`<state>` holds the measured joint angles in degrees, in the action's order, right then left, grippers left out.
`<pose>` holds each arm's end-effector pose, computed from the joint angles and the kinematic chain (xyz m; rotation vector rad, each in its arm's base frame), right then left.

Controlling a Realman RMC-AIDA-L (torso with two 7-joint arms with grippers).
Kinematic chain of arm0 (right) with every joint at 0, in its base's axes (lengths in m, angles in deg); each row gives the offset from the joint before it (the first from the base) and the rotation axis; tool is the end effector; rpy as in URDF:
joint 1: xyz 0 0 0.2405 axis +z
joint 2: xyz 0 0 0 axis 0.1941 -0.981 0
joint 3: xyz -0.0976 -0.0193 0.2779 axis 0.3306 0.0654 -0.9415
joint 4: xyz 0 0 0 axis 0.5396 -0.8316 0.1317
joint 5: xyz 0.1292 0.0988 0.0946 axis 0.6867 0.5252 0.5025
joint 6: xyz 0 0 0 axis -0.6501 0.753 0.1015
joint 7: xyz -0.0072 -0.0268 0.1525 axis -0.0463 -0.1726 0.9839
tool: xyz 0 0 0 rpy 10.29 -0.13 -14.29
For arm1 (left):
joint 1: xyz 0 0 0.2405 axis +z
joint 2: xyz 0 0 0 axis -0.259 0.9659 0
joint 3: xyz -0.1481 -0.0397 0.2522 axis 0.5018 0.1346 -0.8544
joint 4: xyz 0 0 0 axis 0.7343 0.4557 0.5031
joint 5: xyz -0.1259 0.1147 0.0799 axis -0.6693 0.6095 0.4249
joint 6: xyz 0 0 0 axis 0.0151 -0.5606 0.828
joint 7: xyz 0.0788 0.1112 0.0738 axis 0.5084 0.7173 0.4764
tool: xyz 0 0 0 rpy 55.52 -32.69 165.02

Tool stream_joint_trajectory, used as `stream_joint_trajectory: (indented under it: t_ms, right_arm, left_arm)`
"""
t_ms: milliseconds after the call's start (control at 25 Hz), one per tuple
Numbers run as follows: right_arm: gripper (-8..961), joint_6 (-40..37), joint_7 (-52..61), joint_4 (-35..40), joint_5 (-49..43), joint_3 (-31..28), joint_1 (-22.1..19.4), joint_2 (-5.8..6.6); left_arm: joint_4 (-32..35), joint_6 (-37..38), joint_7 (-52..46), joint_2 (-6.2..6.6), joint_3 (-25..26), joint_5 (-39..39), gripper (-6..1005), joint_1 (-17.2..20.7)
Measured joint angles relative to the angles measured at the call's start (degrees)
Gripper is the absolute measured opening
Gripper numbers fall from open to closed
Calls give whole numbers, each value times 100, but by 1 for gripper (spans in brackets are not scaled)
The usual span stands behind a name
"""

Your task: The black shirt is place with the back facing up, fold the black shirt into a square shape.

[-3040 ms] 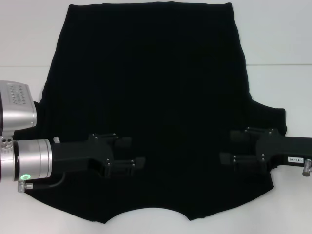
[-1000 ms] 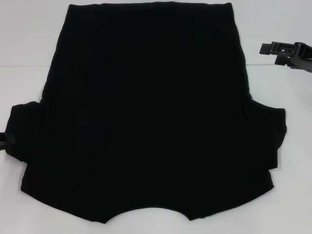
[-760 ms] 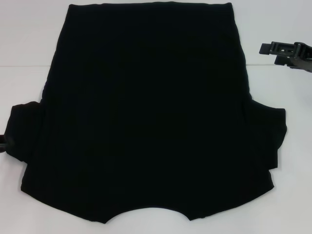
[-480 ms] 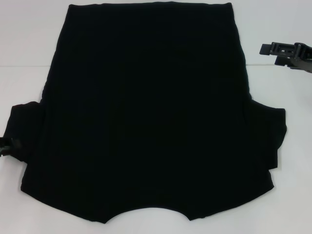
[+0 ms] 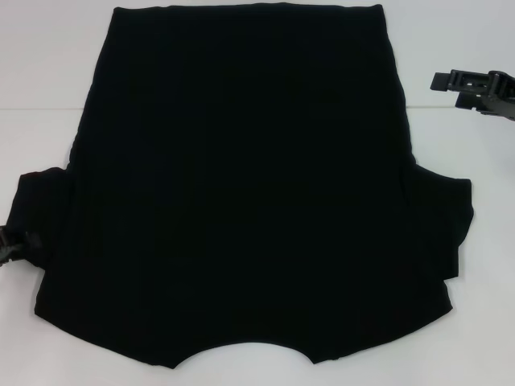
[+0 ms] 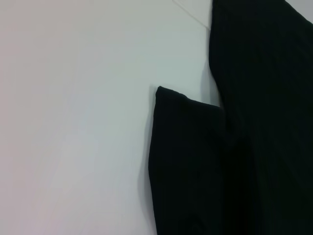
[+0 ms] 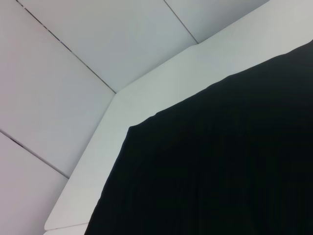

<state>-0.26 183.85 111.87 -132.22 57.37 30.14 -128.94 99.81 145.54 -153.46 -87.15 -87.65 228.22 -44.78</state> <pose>0.2766 0.4478 0.0610 -2.0557 1.5098 0.7739 -0.3979 0.3373 0.0427 -1.6612 -1.8352 -0.4341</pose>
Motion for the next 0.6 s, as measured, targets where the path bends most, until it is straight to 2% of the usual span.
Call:
stream_joint_trajectory:
  t_ms: [400, 600]
  right_arm:
    - [838, -5, 0, 0, 15, -10, -22, 1]
    - [839, -4, 0, 0, 33, -12, -37, 0]
  left_arm:
    - [2, 24, -94, 13, 2, 1, 179, -42]
    - [30, 99, -105, 15, 9, 5, 36, -45]
